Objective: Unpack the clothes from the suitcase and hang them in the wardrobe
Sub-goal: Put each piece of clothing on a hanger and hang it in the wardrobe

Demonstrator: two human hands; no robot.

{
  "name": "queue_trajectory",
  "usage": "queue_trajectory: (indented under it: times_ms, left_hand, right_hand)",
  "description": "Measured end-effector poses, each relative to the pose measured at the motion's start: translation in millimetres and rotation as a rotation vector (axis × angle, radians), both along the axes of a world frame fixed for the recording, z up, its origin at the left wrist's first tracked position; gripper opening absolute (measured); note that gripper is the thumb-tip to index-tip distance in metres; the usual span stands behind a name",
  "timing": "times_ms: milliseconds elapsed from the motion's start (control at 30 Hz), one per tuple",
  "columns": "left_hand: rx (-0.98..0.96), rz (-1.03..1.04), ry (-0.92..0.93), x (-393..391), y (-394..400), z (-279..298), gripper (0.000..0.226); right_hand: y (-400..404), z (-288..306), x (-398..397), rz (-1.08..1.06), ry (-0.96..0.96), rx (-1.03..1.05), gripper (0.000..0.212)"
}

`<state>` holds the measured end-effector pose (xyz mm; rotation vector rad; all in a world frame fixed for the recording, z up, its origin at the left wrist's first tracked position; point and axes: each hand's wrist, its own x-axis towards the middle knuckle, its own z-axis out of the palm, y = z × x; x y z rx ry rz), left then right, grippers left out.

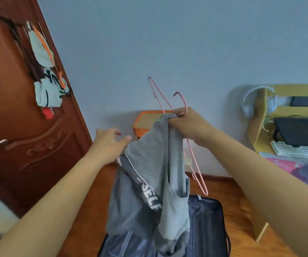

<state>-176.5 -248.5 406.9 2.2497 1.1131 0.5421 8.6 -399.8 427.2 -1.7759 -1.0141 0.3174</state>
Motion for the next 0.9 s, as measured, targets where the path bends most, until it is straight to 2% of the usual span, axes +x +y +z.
queue_trajectory:
  times_ms: [67, 100, 133, 200, 300, 367, 500, 600, 667, 733, 833, 900]
  left_hand:
    - [-0.24, -0.179, -0.287, 1, -31, -2, 0.036]
    - [-0.351, -0.278, -0.371, 3, -43, -6, 0.034]
    - [-0.347, -0.349, -0.373, 5, -51, -11, 0.031]
    - [-0.327, -0.366, -0.404, 8, -52, -21, 0.024]
    - [-0.438, -0.283, -0.475, 3, -44, -30, 0.01]
    - [-0.486, -0.258, -0.499, -1, -44, -33, 0.014]
    - [-0.609, -0.358, -0.542, 9, -66, -35, 0.013]
    - [-0.495, -0.342, -0.576, 16, -74, -40, 0.021]
    - [-0.33, -0.321, -0.517, 10, -71, -39, 0.023]
    - [-0.181, -0.374, -0.342, 1, -63, -33, 0.019]
    - [-0.155, -0.492, -0.119, -4, -61, -15, 0.01]
    - [-0.168, -0.531, -0.088, -4, -64, 0, 0.007]
  right_hand:
    - [18, 6, -19, 0.039, -0.067, -0.086, 0.021]
    - [25, 8, -28, 0.053, -0.106, -0.128, 0.022]
    - [31, 9, -35, 0.067, -0.155, -0.16, 0.025]
    - [35, 13, -45, 0.052, -0.247, -0.212, 0.032]
    - [27, 8, -42, 0.061, -0.155, -0.213, 0.03]
    - [20, 5, -42, 0.069, -0.116, -0.218, 0.026]
    - [13, 1, -49, 0.07, -0.173, -0.243, 0.021]
    - [4, -3, -43, 0.058, -0.19, -0.264, 0.024]
    - [-9, -7, -30, 0.031, -0.314, -0.316, 0.032]
    - [-28, -17, -14, -0.003, -0.487, -0.463, 0.036]
    - [-56, -45, 11, 0.021, -0.429, -0.647, 0.037]
    - [-69, -58, 26, -0.066, -0.336, -0.618, 0.035]
